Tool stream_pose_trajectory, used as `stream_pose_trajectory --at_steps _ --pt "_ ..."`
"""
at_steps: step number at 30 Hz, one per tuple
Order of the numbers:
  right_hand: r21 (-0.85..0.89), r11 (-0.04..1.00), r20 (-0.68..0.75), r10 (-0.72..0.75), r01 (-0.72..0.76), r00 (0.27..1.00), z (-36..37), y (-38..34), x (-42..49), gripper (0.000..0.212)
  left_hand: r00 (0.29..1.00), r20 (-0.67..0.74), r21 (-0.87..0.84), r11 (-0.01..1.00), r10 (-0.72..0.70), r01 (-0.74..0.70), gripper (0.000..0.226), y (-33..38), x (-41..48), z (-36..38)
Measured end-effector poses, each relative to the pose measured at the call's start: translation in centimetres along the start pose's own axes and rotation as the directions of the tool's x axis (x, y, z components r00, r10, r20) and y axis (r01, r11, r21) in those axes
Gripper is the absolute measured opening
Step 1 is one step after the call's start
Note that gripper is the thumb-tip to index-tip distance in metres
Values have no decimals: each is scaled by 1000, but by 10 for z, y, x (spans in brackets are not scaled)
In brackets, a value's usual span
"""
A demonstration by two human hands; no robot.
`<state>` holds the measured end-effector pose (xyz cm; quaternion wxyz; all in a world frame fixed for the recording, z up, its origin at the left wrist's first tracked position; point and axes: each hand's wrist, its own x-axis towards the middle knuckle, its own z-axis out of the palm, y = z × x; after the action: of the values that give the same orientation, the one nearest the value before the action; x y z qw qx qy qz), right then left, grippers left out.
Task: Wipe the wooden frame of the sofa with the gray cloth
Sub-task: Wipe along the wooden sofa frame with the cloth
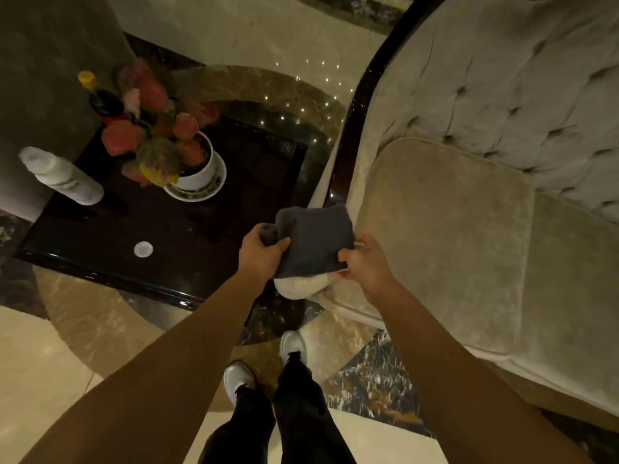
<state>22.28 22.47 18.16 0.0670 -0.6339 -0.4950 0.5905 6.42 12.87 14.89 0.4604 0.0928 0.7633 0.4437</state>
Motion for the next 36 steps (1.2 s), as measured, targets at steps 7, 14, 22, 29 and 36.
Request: stream_pose_trajectory --at_steps 7,14,22,29,36 --pt "-800 246 193 -757 546 624 40 1 29 53 980 29 263 944 196 -196 27 -16 16 17" --pt "-773 -102 554 -590 626 587 53 45 36 59 968 80 -487 838 -240 248 35 -30 21 10" --pt "-904 64 270 -682 424 680 50 25 62 62 982 -170 -134 990 -77 54 31 -39 40 39" --pt "-816 -193 508 -690 545 516 0 -12 106 57 976 -211 27 998 -48 55 40 -42 36 54" --pt "-719 -87 573 -635 690 517 25 52 40 57 969 -157 -202 967 -191 158 35 -41 39 39"
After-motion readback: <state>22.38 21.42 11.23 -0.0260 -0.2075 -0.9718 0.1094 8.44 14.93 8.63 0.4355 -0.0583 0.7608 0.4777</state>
